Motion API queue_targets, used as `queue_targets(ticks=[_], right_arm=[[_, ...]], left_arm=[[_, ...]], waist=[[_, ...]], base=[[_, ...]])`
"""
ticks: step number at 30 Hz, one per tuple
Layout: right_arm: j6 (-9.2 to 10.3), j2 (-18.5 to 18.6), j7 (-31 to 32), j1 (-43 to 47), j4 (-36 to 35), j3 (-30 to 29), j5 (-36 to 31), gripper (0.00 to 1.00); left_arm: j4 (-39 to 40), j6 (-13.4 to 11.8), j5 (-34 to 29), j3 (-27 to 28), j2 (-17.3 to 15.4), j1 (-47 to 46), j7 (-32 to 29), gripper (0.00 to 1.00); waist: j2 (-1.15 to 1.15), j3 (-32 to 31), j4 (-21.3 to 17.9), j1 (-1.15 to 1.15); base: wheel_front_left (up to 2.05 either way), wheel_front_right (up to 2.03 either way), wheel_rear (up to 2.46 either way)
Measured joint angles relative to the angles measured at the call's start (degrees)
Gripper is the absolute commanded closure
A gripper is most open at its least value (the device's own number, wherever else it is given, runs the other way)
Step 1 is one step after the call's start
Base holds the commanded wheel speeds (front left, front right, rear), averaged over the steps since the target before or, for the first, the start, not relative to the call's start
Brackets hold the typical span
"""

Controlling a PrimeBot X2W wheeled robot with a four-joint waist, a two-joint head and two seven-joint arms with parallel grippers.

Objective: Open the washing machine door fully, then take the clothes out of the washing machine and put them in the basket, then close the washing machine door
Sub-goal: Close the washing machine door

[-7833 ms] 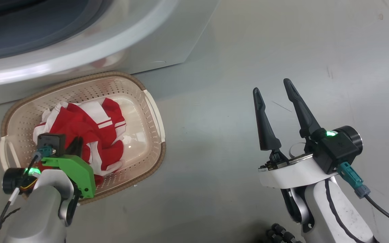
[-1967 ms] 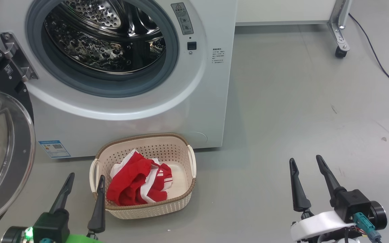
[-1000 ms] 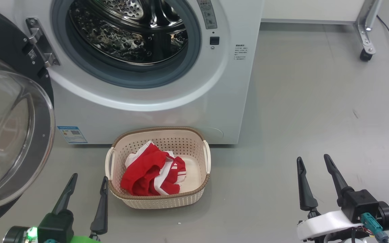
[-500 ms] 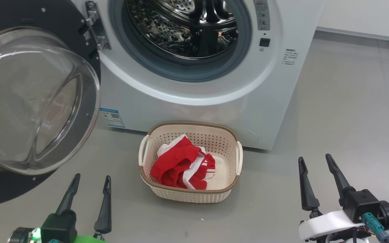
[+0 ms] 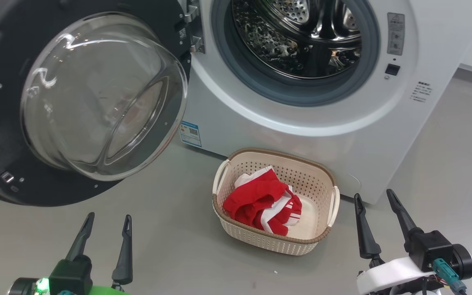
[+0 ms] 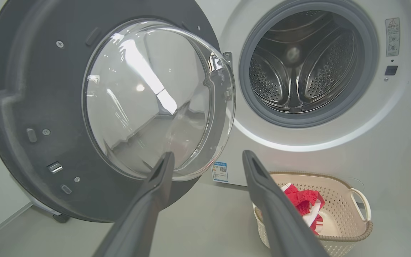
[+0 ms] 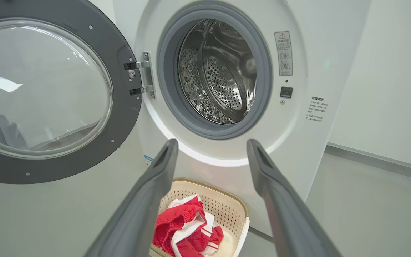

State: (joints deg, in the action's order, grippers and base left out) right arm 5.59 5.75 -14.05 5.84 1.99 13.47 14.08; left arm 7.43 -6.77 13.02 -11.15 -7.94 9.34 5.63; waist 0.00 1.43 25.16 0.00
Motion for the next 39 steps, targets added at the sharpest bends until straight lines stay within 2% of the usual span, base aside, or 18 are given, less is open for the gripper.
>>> queue_targets(ticks=[8, 23, 24, 25, 27, 28, 32, 35, 39], right_arm=[[-0.93, -0.48, 0.66, 0.0, 0.48, 1.99, 0.0, 0.0], [-0.91, -0.66, 0.66, 0.0, 0.93, 2.0, 0.02, 0.0], [-0.91, -0.67, 0.66, 0.0, 0.94, 2.01, 0.02, 0.0], [-0.91, -0.68, 0.66, 0.0, 0.94, 2.01, 0.02, 0.0], [-0.91, -0.68, 0.66, 0.0, 0.96, 2.01, 0.02, 0.0], [-0.91, -0.67, 0.66, 0.0, 0.97, 2.02, 0.02, 0.0], [-0.91, -0.67, 0.66, -0.01, 1.07, 2.09, 0.02, 0.0], [-0.91, -0.67, 0.66, -0.01, 1.08, 2.16, 0.01, 0.0], [-0.91, -0.67, 0.66, -0.02, 1.1, 2.18, 0.02, 0.0]], left_arm=[[-0.07, 0.0, -0.08, 2.11, -0.02, 0.21, 0.08, 0.0], [0.21, 0.0, -0.07, 2.3, 0.0, 0.63, 0.07, 0.0], [0.21, 0.0, -0.05, 2.3, 0.0, 0.63, 0.07, 0.39], [0.24, 0.0, 0.02, 2.29, 0.01, 0.64, 0.07, 0.69], [0.24, 0.0, 0.11, 2.16, 0.02, 0.66, 0.07, 0.97], [0.27, 0.03, 0.41, 2.1, 0.05, 0.67, 0.07, 1.0], [0.55, 0.38, 2.01, 1.86, 0.34, 0.67, 0.12, 1.0], [0.78, 1.43, 4.68, 1.77, 1.77, 0.67, 0.33, 1.0], [2.35, 4.23, 13.41, 1.64, 4.23, 0.67, 0.49, 1.0]], waist=[[0.0, -1.23, 3.81, 0.0], [0.0, -1.91, 4.01, 0.0], [0.0, -1.89, 4.01, 0.0], [0.0, -1.87, 4.01, 0.0], [0.0, -1.81, 4.01, 0.0], [0.0, -1.77, 4.01, 0.0], [0.0, -1.67, 4.01, 0.0], [0.0, -1.63, 4.01, 0.0], [0.0, -1.6, 3.97, 0.0]], base=[[0.0, 0.0, 0.0], [0.0, 0.0, 0.0], [0.0, 0.0, 0.0], [0.0, 0.0, 0.0], [0.0, 0.0, 0.0], [0.0, 0.0, 0.0], [0.0, 0.0, 0.0], [0.0, 0.0, 0.0], [0.0, 0.0, 0.0]])
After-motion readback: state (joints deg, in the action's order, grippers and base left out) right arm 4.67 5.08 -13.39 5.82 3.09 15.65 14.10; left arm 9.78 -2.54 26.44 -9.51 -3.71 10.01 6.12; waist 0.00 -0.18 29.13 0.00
